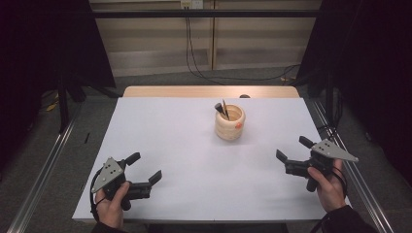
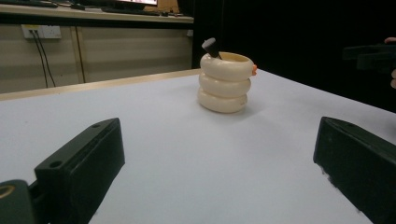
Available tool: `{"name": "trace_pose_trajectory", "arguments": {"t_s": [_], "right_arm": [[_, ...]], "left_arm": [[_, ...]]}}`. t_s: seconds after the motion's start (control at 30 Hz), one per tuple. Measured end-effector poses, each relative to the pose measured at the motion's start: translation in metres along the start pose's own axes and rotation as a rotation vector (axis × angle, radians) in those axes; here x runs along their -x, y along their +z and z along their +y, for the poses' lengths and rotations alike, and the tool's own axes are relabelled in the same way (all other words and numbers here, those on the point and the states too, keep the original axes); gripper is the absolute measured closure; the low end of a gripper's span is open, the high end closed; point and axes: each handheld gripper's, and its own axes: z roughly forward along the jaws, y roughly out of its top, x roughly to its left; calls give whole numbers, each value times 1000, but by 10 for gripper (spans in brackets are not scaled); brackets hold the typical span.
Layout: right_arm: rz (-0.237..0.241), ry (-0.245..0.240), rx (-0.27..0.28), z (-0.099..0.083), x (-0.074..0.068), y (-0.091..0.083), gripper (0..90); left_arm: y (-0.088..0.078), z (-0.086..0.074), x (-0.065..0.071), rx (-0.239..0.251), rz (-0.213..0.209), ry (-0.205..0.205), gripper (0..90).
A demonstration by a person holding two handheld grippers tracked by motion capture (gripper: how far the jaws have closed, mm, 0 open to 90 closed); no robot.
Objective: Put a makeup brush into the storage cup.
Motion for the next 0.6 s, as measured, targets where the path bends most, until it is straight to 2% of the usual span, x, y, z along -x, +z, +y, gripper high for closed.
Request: {"name": "trace_pose_trajectory", "arguments": {"t_s": [0.13,0.3,0.37,0.6], "right_arm": [[-7,-2,-1,-4,0,-9,21],[-24,22,-8,-12,-1,-17,21],[-9,13,-27,-18,-3,-17,17],[-26,0,1,-16,-5,-19,17]], "left_arm": [[-1,-1,0,5,9,-14,15],[-3,0,-2,5,17,-7,15],[-3,0,-1,13,16,-10,15],[-3,0,-2,10,13,-8,15]]}}
